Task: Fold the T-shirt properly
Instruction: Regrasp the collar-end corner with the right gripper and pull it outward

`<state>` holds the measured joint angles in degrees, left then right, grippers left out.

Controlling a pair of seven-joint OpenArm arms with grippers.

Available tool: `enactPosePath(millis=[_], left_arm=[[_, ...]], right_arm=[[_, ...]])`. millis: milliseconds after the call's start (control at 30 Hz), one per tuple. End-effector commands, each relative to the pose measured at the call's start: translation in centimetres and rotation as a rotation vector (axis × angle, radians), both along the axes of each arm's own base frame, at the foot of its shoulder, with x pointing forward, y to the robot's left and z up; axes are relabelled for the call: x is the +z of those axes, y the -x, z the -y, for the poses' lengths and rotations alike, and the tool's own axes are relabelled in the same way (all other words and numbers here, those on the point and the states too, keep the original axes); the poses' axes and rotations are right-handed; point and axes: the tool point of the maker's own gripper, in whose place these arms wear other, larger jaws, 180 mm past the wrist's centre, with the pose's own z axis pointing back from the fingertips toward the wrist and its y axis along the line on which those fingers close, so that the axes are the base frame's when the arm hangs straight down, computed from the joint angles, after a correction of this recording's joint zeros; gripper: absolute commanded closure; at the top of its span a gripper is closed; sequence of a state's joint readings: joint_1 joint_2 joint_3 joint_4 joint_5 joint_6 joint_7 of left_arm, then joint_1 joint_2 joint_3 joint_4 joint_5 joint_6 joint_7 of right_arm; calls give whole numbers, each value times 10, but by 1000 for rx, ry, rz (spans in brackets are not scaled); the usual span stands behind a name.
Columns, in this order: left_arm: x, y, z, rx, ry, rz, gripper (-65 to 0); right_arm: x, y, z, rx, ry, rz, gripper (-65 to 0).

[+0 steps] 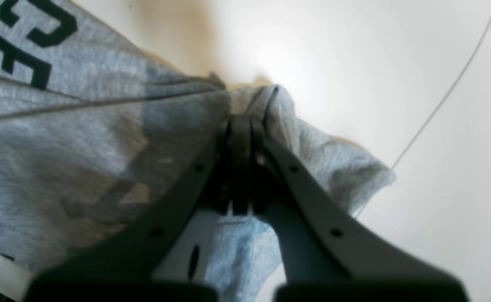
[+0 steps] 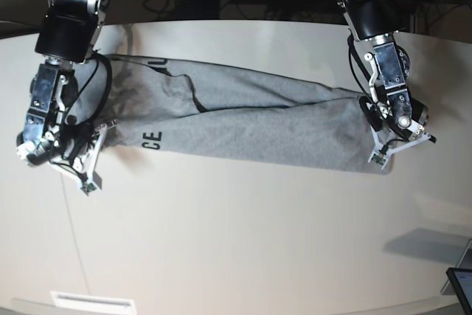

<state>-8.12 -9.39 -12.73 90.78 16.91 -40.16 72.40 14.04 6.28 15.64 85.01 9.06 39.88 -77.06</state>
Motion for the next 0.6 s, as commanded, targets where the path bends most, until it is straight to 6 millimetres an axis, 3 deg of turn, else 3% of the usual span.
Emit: enactPosePath(millis=[0,133,433,567], left_arm=[[16,-9,-8,4,-30,41,-237],[16,-9,-8,5,-30,41,-237],[14,-9,-7,0,-29,36,-237],[14,-9,-7,0,-29,36,-237]], right_arm=[[15,-12,2,-2,-1,53,0],[9,-5,4,-4,3,36,0],[28,9,6,12,57,112,0],[24,20,7,8,64,100,-1]])
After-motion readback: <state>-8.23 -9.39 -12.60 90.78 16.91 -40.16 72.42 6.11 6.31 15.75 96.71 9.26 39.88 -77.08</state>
